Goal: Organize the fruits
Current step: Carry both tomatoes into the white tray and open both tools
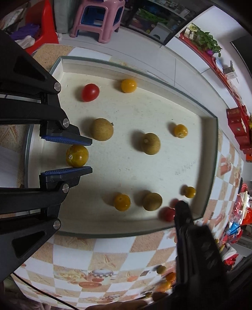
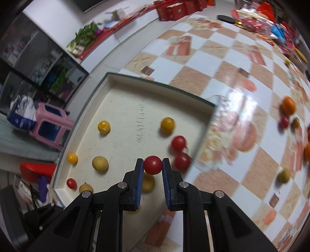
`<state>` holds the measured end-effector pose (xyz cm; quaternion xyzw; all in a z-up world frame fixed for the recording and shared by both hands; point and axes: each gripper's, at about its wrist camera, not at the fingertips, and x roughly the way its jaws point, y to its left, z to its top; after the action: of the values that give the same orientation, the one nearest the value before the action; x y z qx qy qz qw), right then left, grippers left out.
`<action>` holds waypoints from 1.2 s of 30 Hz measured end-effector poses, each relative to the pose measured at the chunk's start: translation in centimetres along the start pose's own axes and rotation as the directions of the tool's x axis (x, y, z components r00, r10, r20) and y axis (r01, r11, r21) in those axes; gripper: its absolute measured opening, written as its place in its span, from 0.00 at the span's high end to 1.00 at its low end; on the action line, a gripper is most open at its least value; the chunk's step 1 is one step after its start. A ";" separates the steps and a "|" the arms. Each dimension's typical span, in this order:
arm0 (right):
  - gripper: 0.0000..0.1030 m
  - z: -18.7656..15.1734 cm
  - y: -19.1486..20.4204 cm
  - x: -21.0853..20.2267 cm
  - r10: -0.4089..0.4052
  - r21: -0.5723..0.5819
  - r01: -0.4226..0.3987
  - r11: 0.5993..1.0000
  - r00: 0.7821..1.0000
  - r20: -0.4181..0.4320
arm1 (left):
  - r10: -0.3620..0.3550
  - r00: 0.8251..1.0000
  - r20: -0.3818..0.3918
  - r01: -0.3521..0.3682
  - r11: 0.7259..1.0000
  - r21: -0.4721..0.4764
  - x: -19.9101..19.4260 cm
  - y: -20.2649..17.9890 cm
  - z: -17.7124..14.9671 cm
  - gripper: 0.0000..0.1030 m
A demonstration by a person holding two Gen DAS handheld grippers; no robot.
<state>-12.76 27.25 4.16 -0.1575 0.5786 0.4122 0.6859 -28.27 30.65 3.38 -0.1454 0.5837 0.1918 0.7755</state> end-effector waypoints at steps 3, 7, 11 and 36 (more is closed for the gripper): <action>0.80 0.9 0.9 1.3 -0.022 -0.035 0.021 0.999 0.999 -0.024 | 0.014 1.000 -0.016 -0.014 1.000 0.005 0.6 -0.2 0.1 0.78; 0.79 1.5 1.7 2.6 -0.053 -0.081 0.048 0.996 0.997 -0.056 | 0.027 0.999 -0.026 -0.027 1.000 0.005 1.0 -0.1 0.0 0.77; 0.79 1.6 2.4 3.8 -0.082 -0.112 0.071 0.991 0.993 -0.090 | 0.036 0.999 -0.030 -0.036 0.999 0.019 0.9 -0.2 -0.1 0.77; 0.10 2.2 3.7 1.6 -0.078 -0.116 0.068 0.991 0.993 -0.084 | 0.055 0.995 -0.081 -0.055 0.998 -0.002 1.4 1.4 1.6 0.21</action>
<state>-14.12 31.65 4.27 -0.2355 0.5779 0.4115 0.6642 -27.20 32.81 2.47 -0.1385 0.6181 0.2082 0.7453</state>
